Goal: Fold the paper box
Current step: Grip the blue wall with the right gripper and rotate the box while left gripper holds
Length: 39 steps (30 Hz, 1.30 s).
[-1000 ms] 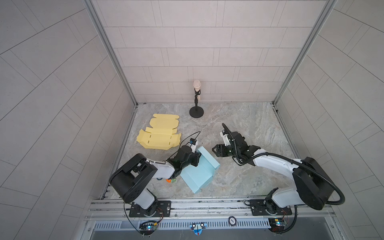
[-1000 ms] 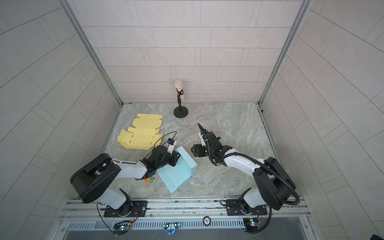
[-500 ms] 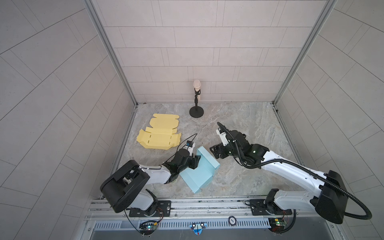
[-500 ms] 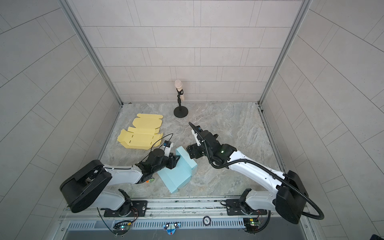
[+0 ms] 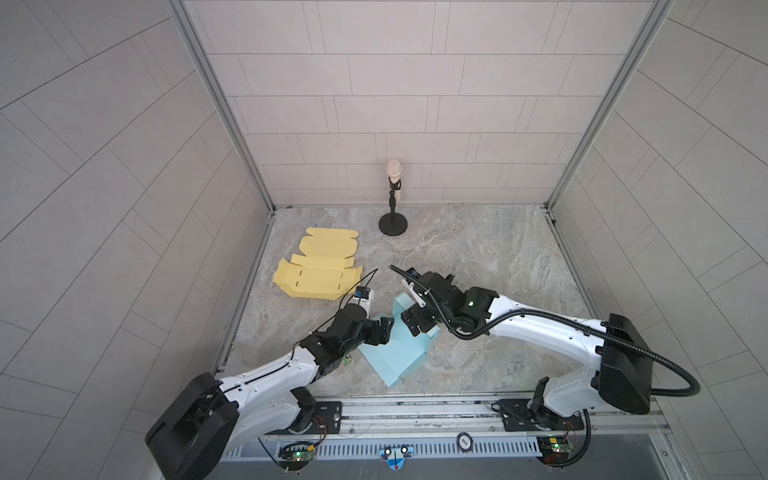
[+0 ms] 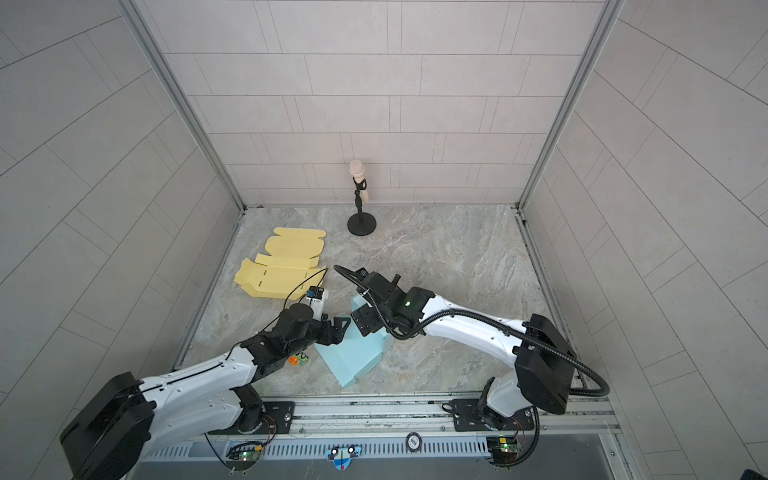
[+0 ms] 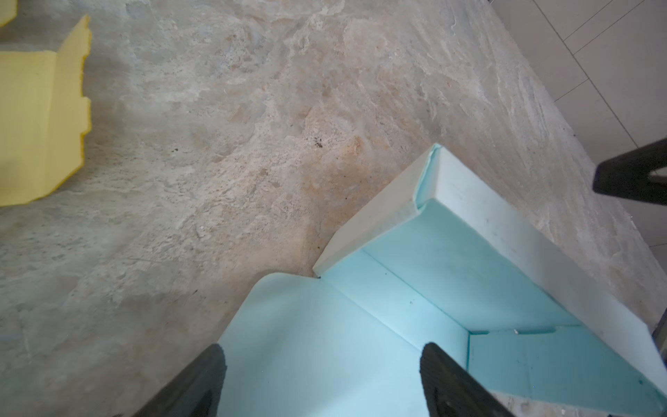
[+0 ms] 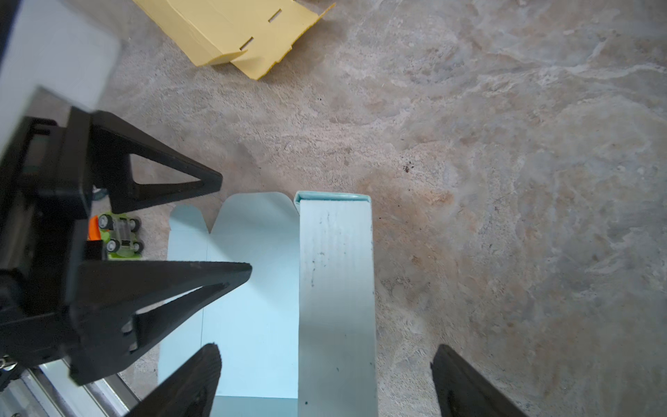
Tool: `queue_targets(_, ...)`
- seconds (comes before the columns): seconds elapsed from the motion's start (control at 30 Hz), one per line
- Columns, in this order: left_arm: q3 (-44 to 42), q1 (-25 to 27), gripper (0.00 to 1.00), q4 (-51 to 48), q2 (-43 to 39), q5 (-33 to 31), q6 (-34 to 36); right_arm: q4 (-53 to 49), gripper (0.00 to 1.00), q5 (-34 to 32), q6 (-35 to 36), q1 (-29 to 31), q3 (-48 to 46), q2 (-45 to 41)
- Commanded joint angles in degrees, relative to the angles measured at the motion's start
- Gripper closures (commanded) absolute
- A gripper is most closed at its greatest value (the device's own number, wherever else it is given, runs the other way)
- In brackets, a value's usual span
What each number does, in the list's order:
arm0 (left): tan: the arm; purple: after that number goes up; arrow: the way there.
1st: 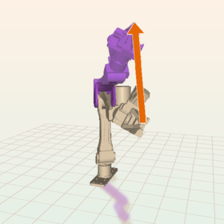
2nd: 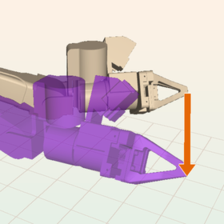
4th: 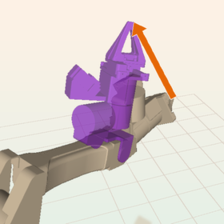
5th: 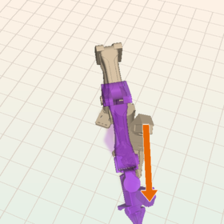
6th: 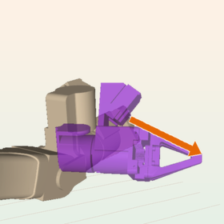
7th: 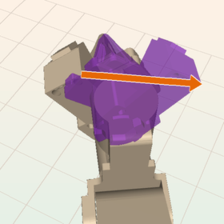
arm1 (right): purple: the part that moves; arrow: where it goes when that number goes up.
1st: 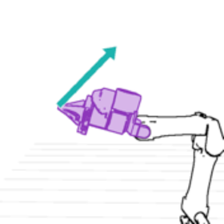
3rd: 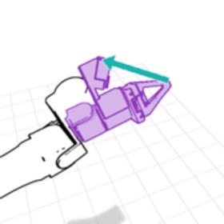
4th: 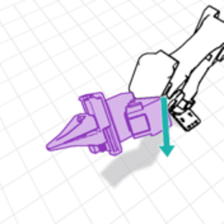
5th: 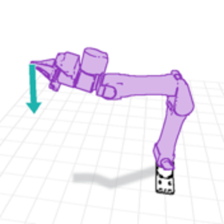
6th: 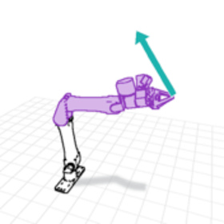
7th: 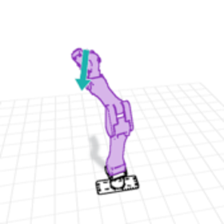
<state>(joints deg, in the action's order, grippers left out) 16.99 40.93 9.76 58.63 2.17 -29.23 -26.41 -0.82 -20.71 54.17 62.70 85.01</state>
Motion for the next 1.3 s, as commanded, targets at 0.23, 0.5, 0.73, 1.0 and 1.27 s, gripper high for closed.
queue_targets(0.23, 0.12, -2.17, 0.0, -13.05, -7.94, -1.81, -3.88, -4.35, 0.09, -3.46, 1.77, 1.31, 2.82, 4.88)
queue_targets(0.5, 3.01, -3.62, 0.0, -16.92, -11.94, -1.62, -1.97, -4.3, 0.16, -4.56, 2.17, 0.7, 2.76, 6.38)
queue_targets(0.73, 4.23, -3.75, 0.0, -17.49, -11.68, -2.17, -1.09, -3.25, 0.26, -2.97, 2.38, -0.97, 2.04, 6.13)
queue_targets(1.0, 5.31, -3.75, 0.0, -18.35, -13.35, -2.91, -0.33, -2.05, 0.33, -0.78, 2.6, -2.74, 0.78, 5.69)
queue_targets(1.27, 5.95, -3.75, 0.0, -18.45, -13.01, -2.99, 0.56, -0.76, 0.39, 0.05, 1.82, -4.24, -1.04, 4.83)
